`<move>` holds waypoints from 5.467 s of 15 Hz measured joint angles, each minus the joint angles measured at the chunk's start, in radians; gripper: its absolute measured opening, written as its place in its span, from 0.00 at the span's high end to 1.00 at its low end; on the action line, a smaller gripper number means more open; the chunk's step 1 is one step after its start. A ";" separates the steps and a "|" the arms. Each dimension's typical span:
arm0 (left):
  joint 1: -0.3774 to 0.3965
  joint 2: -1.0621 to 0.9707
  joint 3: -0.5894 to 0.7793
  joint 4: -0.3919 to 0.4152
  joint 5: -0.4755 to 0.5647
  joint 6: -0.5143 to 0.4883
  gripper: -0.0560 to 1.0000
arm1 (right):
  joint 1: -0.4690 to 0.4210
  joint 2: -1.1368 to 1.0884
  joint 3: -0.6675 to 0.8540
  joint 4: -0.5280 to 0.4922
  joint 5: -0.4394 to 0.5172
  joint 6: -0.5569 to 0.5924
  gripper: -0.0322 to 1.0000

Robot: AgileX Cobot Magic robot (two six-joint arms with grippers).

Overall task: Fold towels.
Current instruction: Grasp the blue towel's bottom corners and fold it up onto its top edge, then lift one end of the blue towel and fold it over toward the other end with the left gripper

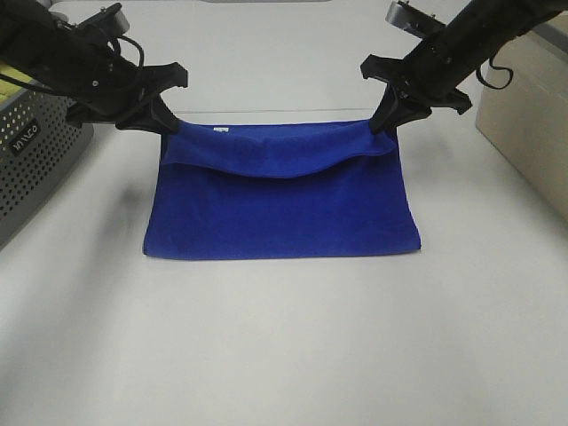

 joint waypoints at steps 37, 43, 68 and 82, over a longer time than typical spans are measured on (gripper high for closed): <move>0.035 0.316 -0.345 0.297 0.434 -0.392 0.31 | 0.000 0.140 0.004 -0.182 0.255 0.053 0.25; -0.041 0.300 -0.265 0.300 0.322 -0.395 0.31 | 0.000 0.133 0.064 -0.106 0.198 0.040 0.25; -0.096 -0.004 0.019 0.353 0.346 -0.449 0.91 | 0.000 -0.192 0.429 -0.076 0.087 0.055 0.95; -0.046 0.265 -0.318 0.382 0.201 -0.496 0.57 | 0.000 0.187 -0.086 -0.069 0.156 0.068 0.81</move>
